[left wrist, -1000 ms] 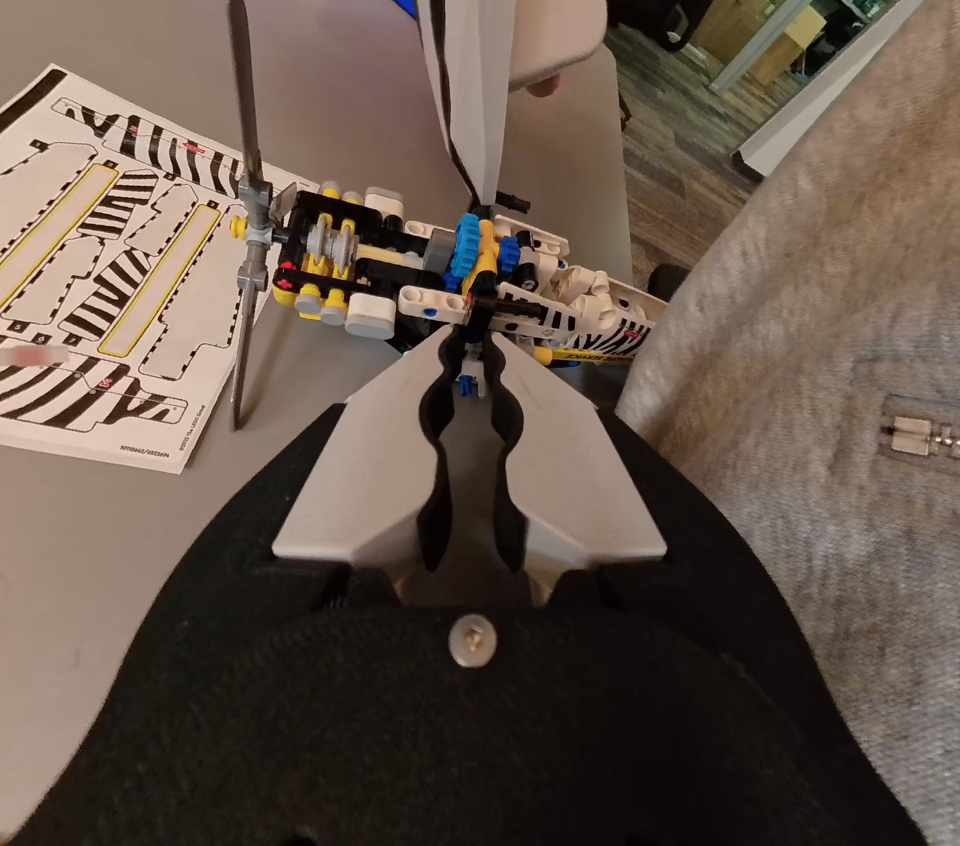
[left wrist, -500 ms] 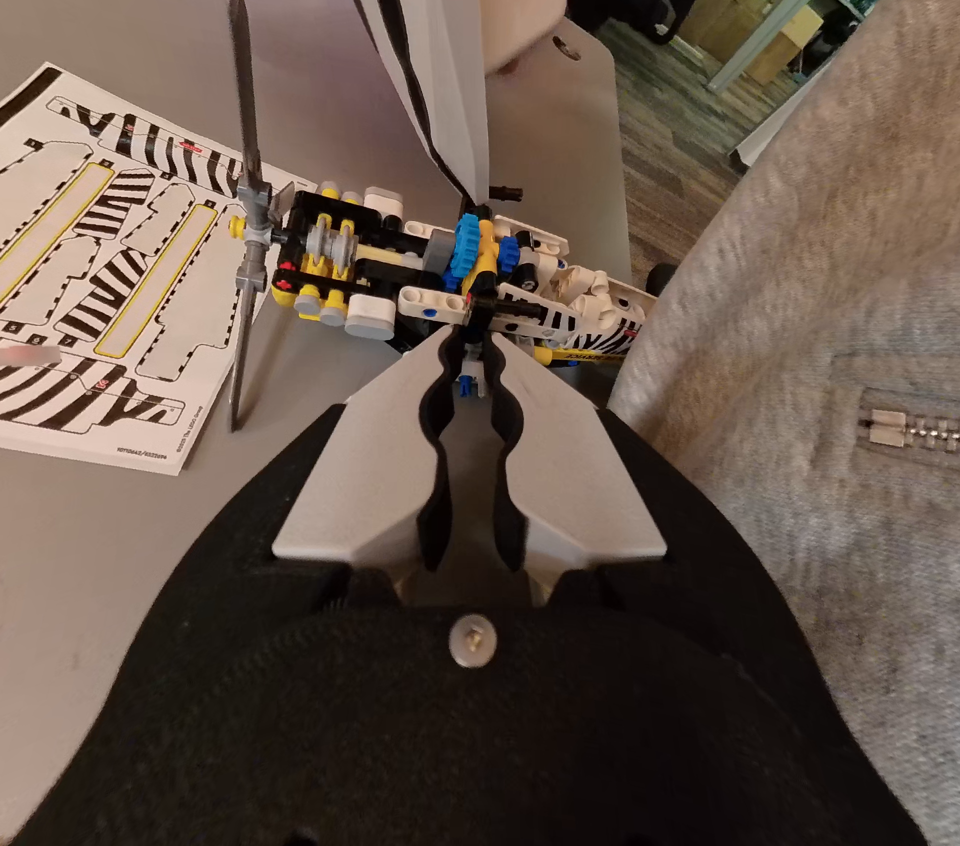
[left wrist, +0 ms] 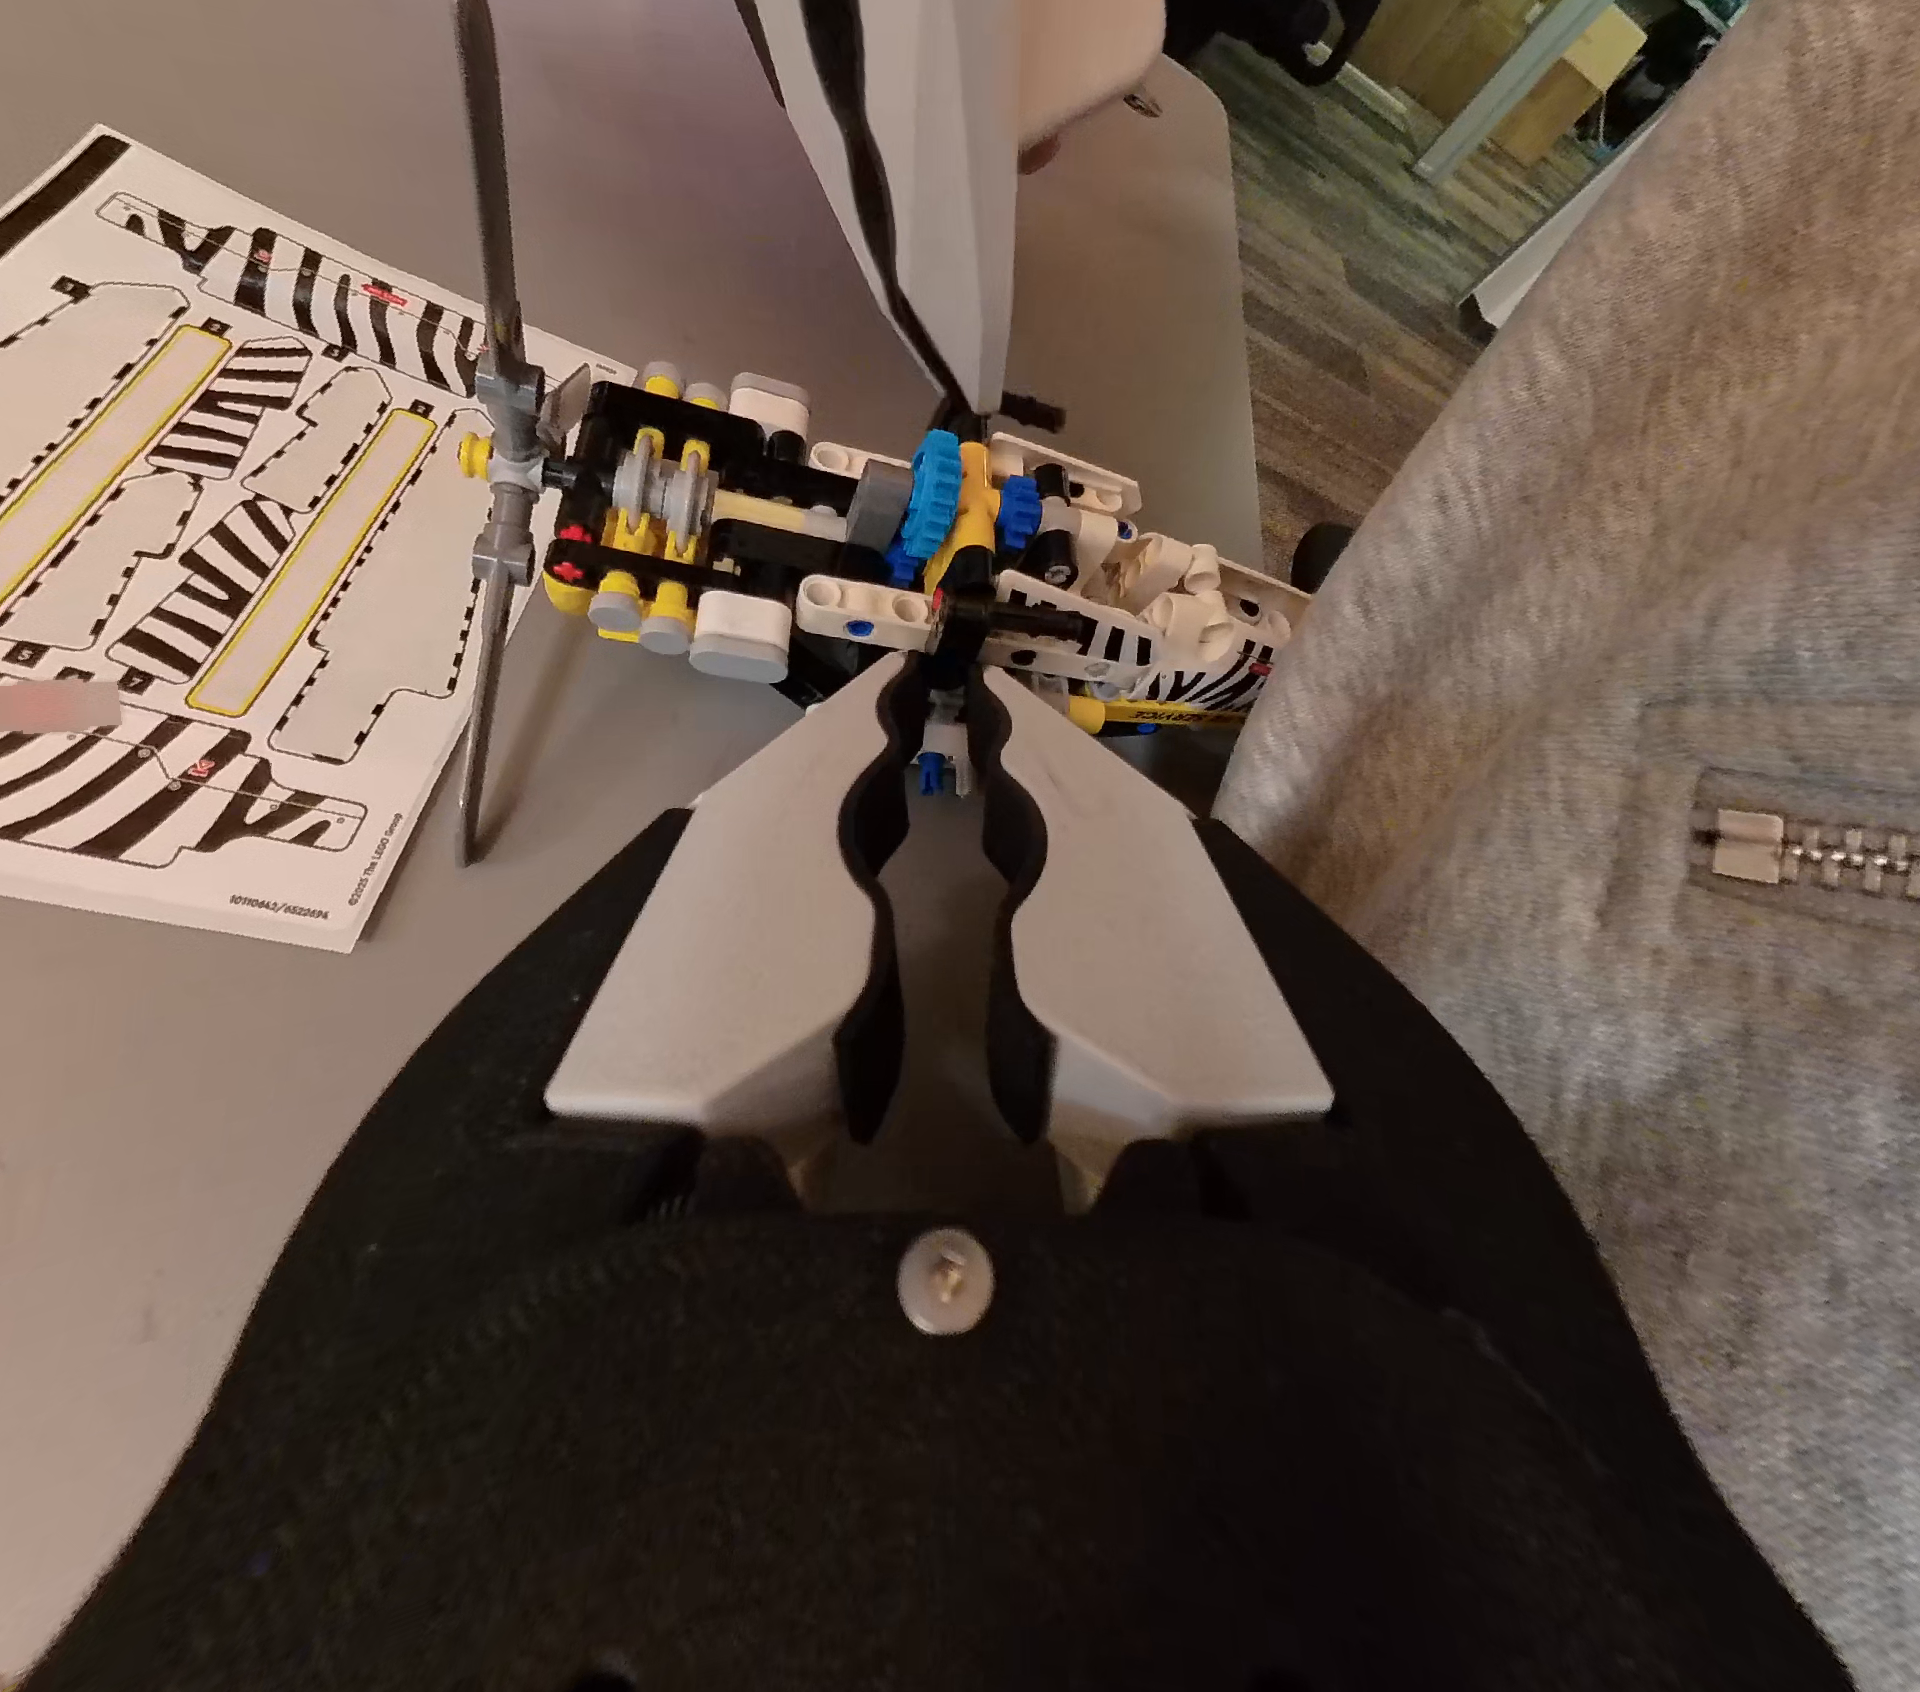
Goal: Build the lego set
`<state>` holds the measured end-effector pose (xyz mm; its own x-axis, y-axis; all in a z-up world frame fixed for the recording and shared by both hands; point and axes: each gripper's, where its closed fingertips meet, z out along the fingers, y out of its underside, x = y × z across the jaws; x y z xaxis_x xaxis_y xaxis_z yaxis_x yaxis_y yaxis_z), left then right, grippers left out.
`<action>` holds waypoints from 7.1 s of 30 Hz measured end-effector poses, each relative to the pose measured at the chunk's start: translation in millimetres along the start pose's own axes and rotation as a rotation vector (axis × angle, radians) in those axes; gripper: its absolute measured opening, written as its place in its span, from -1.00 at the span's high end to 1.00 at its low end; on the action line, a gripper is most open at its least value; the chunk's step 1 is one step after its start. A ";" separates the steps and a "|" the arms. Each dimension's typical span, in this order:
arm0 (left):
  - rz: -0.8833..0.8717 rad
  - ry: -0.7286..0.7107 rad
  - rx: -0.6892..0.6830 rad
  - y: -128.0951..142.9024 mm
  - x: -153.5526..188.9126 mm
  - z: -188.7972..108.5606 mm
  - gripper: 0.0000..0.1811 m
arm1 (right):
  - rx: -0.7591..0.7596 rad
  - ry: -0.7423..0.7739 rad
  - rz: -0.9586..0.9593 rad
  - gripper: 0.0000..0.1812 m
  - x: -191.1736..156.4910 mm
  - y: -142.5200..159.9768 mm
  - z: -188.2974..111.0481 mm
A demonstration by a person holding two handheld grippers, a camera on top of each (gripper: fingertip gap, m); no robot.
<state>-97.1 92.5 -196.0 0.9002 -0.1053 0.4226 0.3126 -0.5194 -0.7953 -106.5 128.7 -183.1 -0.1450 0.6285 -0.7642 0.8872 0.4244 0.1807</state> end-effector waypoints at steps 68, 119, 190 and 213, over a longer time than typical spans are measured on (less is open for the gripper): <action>-0.479 0.284 0.524 -107.7 77.1 -25.8 0.67 | 1.533 0.675 -1.004 0.91 -76.2 49.2 -58.4; 0.711 -0.550 0.402 -111.1 70.3 3.9 0.92 | 1.361 -0.759 -0.440 0.84 -87.8 53.9 -58.9; -0.485 0.104 0.333 -30.6 -28.0 -31.9 0.48 | 0.851 0.373 -1.078 0.95 4.2 -32.5 -15.9; -0.287 -0.041 0.105 -8.9 -39.3 -31.1 0.59 | 0.814 0.279 -1.076 0.95 0.6 -36.0 -16.0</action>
<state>-144.7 74.9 -192.1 0.7816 0.0683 0.6200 0.5833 -0.4320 -0.6878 -145.5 124.3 -180.1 -0.9133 0.3861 -0.1295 0.2725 0.3432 -0.8989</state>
